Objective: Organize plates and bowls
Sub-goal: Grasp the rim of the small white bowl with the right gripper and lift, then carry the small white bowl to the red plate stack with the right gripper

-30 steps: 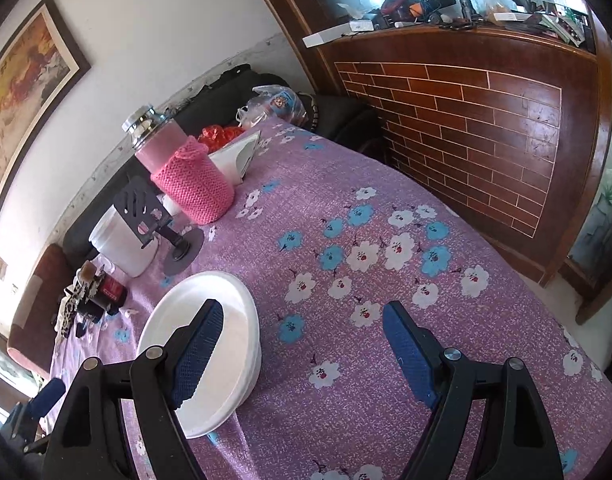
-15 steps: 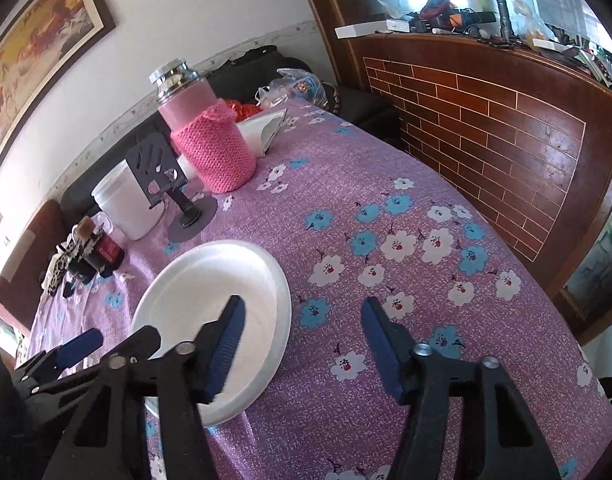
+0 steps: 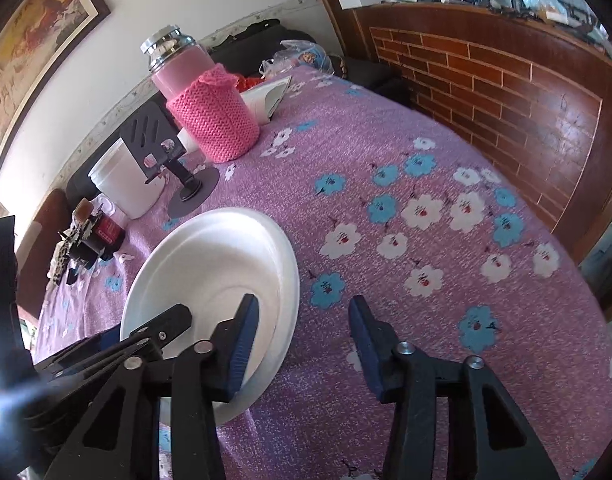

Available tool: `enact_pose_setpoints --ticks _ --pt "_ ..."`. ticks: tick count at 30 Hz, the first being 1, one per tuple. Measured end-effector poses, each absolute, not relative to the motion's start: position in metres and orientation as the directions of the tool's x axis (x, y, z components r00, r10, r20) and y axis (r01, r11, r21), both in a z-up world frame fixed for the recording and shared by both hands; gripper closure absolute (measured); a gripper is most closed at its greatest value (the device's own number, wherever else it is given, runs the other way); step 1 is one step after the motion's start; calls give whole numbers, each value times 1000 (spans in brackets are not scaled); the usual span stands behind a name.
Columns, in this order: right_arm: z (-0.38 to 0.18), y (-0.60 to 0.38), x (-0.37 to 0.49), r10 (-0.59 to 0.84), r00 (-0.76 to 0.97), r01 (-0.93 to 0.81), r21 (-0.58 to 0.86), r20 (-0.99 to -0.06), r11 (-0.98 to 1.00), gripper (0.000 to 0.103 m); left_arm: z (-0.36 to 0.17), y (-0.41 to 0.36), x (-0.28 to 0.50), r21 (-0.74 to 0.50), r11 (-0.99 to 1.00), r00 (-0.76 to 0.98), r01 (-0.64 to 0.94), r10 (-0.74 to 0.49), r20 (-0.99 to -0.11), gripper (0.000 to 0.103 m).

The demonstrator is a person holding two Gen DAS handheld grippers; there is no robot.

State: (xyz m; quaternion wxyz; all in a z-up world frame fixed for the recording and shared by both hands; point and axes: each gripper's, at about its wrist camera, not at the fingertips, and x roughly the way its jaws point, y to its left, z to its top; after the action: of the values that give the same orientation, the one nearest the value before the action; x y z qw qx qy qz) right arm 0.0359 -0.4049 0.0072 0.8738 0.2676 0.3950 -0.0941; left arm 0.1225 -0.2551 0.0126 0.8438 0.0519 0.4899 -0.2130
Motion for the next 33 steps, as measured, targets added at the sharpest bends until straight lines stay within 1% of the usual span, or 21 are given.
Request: enact_pose_setpoints --ticks 1,4,6,8,12,18,26,33 --pt "5 -406 36 77 676 365 424 -733 829 69 13 -256 122 -138 896 416 422 -327 -848 88" --pt "0 -408 38 145 684 341 489 -715 803 88 20 -261 114 -105 894 445 436 -316 -838 89" --pt "-2 -407 39 164 683 336 506 -711 795 88 24 -260 109 -86 896 466 437 -306 -830 89" --pt "1 -405 37 179 698 317 523 -694 791 88 29 -255 106 -91 900 475 427 -309 -824 89" --pt "10 -395 34 195 727 260 527 -658 809 88 39 -240 95 -90 911 495 403 -299 -816 88" --pt "16 -368 34 262 729 161 531 -632 832 88 48 -205 78 -84 933 513 349 -265 -816 87" --pt "30 -302 25 338 723 2 491 -602 871 88 68 -130 46 -83 968 559 237 -205 -803 87" --pt "63 -228 10 362 719 -87 440 -593 894 88 94 -50 14 -101 986 627 134 -163 -762 87"
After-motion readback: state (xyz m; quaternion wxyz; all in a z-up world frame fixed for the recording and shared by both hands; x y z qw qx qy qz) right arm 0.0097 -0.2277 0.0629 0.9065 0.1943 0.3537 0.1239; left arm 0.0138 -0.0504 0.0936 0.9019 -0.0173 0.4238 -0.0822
